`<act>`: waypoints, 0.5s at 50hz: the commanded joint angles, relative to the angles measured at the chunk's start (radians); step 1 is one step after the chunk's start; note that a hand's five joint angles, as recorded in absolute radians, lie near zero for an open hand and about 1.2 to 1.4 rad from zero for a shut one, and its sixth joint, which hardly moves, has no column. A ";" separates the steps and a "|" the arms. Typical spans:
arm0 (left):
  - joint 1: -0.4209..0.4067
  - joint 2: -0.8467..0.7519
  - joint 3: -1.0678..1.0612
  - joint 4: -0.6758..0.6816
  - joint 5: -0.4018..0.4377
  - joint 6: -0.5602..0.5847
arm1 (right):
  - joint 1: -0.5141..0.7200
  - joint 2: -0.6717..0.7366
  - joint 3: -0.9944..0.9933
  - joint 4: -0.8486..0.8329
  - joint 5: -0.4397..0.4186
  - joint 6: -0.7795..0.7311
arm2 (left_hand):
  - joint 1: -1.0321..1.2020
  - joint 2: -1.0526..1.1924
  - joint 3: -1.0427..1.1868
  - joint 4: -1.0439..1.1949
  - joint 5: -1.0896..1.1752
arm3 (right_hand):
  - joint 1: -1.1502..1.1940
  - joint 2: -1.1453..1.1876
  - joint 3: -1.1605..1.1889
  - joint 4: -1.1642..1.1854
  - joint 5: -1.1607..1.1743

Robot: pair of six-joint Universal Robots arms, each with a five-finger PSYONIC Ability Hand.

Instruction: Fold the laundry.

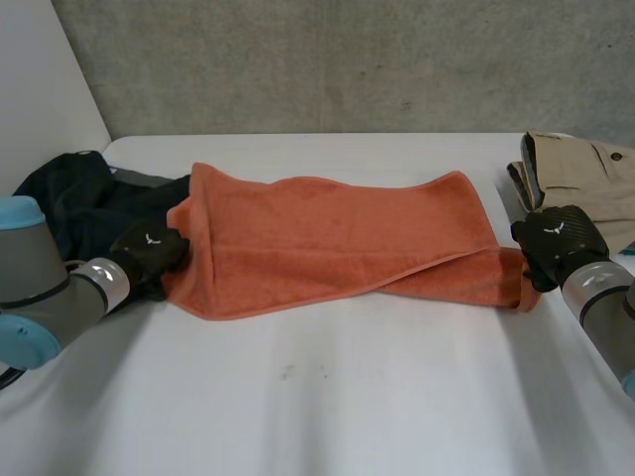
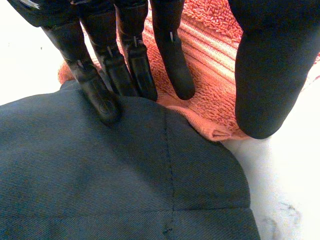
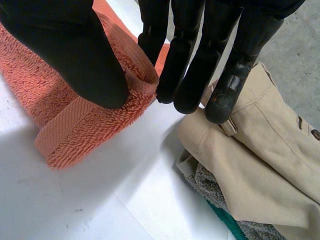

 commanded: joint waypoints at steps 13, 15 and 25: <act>-0.029 -0.055 0.081 0.004 -0.015 0.000 | 0.000 0.013 -0.002 0.000 0.000 -0.005 | 0.029 0.026 0.027 0.025 0.265 | 0.419 0.227 0.212 0.207 0.233; -0.035 -0.066 0.091 0.004 -0.016 0.000 | 0.000 0.014 -0.001 0.000 0.000 -0.009 | 0.029 0.026 0.028 0.025 0.265 | 0.419 0.227 0.212 0.207 0.233; -0.070 -0.069 0.111 -0.039 -0.093 0.004 | 0.002 0.014 -0.001 0.000 0.000 -0.015 | 0.499 0.495 0.497 0.494 0.734 | 0.419 0.227 0.212 0.207 0.233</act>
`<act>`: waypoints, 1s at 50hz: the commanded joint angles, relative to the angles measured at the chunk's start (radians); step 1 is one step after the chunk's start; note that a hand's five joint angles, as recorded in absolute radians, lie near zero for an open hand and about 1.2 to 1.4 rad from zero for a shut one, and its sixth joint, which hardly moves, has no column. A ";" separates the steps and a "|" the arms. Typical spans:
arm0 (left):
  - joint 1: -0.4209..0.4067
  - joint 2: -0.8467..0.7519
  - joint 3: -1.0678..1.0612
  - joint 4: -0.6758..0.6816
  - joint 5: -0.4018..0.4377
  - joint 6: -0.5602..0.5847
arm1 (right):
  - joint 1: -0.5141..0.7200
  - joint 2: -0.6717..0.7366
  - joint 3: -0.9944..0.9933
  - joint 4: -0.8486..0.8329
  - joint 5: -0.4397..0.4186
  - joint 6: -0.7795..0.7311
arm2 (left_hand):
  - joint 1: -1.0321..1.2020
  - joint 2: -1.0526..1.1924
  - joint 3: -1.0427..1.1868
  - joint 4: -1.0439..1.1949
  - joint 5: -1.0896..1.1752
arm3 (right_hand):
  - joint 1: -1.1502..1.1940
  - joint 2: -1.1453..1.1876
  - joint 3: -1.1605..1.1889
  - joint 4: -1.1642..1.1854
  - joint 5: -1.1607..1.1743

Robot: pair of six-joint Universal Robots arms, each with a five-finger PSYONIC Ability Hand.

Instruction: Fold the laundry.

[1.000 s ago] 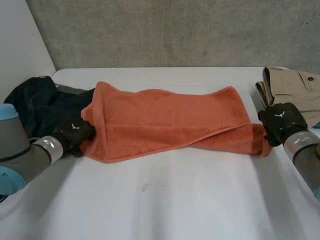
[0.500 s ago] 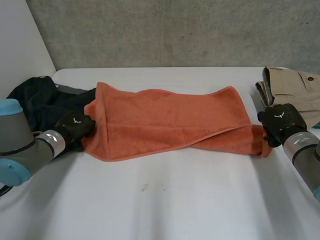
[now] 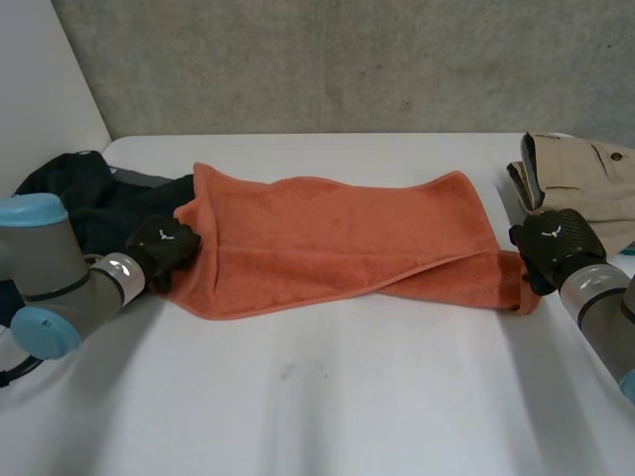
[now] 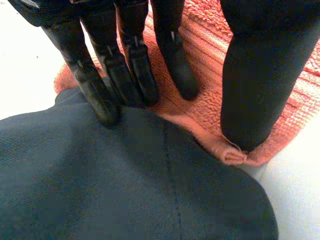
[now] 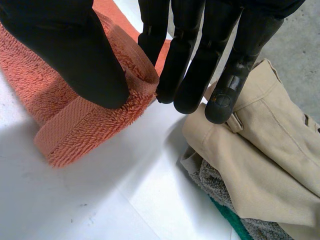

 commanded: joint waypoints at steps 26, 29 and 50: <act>-0.091 0.420 -0.391 -0.065 -0.005 -0.017 | 0.003 -0.005 0.005 0.011 0.002 0.001 | -0.403 -0.379 -0.378 -0.383 -0.023 | 0.419 0.227 0.212 0.207 0.233; -0.091 0.343 -0.370 -0.056 0.004 -0.022 | 0.004 -0.005 0.009 0.009 0.000 0.001 | -0.385 -0.362 -0.360 -0.365 -0.005 | 0.419 0.227 0.212 0.207 0.233; -0.106 0.133 -0.149 -0.039 0.003 -0.033 | 0.004 -0.005 0.011 0.009 0.000 -0.002 | 0.014 0.038 0.039 0.034 0.394 | 0.419 0.227 0.212 0.207 0.233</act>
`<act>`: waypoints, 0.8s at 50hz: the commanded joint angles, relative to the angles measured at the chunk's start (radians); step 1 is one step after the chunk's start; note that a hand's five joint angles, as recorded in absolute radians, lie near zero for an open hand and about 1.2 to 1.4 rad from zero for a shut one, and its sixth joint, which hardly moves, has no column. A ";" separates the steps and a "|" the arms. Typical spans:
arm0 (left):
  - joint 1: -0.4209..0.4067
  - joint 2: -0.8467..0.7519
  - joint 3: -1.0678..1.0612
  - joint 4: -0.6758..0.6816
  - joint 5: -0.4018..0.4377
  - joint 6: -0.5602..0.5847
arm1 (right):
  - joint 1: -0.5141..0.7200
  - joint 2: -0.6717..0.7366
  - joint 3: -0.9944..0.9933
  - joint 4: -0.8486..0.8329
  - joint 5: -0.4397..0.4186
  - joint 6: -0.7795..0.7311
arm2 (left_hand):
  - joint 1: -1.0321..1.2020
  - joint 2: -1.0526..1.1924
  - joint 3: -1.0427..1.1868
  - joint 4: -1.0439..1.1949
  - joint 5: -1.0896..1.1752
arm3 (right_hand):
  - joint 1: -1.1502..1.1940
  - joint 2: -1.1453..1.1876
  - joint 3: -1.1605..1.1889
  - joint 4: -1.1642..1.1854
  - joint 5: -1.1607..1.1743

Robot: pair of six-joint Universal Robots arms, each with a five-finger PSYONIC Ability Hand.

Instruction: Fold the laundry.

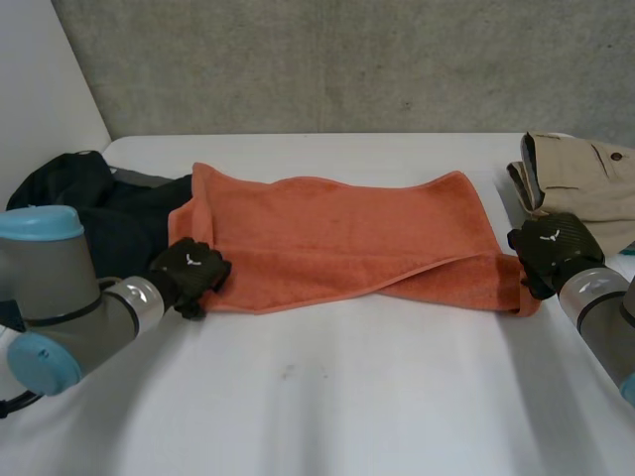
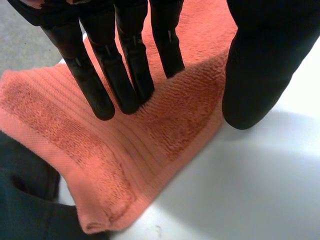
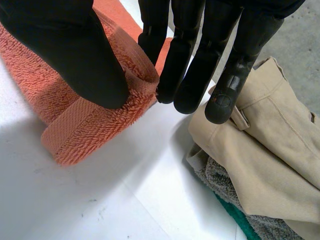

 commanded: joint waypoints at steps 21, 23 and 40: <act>-0.028 0.191 0.023 -0.074 -0.277 -0.039 | 0.003 -0.171 -0.038 0.211 0.005 -0.113 | 0.603 0.617 0.618 0.616 0.621 | 0.419 0.227 0.212 0.207 0.233; -0.028 0.282 -0.037 -0.127 -0.271 -0.033 | 0.006 -0.224 -0.051 0.319 0.005 -0.167 | 0.603 0.617 0.618 0.616 0.621 | 0.419 0.227 0.212 0.207 0.233; 0.006 0.466 -0.341 -0.393 -0.268 0.048 | 0.001 -0.281 0.000 0.816 -0.087 -0.422 | 0.603 0.617 0.618 0.616 0.621 | 0.419 0.227 0.212 0.207 0.233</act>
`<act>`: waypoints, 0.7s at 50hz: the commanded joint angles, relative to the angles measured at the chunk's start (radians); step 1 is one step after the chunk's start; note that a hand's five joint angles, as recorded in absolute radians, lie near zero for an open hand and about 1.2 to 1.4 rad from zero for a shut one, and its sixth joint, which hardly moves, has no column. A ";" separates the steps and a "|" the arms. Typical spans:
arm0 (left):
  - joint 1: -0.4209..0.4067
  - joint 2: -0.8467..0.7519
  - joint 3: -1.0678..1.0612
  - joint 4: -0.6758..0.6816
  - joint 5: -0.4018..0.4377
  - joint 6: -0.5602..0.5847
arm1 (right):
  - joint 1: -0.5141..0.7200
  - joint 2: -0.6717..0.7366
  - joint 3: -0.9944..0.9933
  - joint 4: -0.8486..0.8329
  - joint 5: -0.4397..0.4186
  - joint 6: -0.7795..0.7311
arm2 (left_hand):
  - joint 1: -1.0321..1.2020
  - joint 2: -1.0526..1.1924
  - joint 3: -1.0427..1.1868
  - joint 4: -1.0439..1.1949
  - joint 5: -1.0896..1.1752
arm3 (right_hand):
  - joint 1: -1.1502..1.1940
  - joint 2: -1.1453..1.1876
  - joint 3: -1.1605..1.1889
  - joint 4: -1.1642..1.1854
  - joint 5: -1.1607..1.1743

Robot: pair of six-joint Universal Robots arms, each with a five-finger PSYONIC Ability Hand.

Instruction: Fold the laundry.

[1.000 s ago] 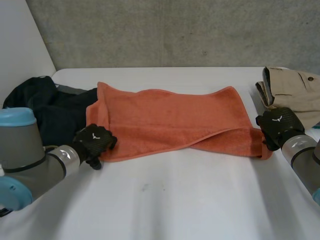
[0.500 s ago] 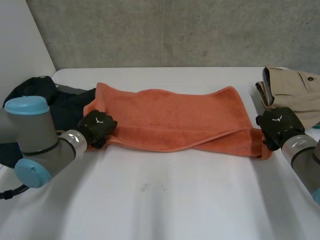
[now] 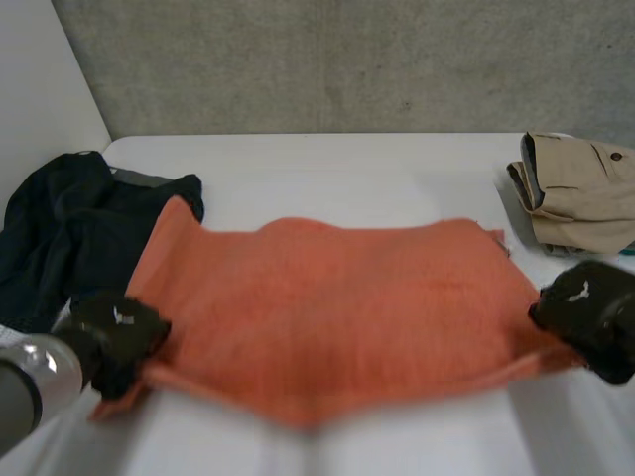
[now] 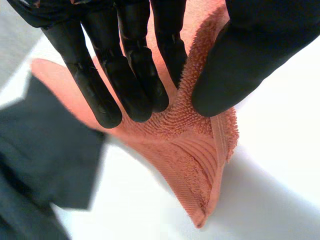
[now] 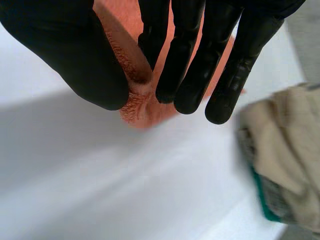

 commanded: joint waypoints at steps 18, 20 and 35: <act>-0.025 -0.428 0.851 0.547 -0.047 0.030 | 0.150 0.373 -0.658 -0.592 0.124 0.257 | 0.280 0.205 0.209 0.198 0.242 | 0.419 0.227 0.212 0.206 0.233; -0.031 -0.429 0.938 0.650 -0.047 0.026 | 0.155 0.368 -0.725 -0.740 0.127 0.269 | 0.280 0.205 0.209 0.198 0.242 | 0.419 0.227 0.212 0.206 0.233; -0.007 -0.305 0.723 0.658 0.052 -0.187 | 0.167 0.276 -0.517 -0.967 0.127 0.297 | 0.280 0.205 0.209 0.198 0.242 | 0.419 0.227 0.212 0.206 0.233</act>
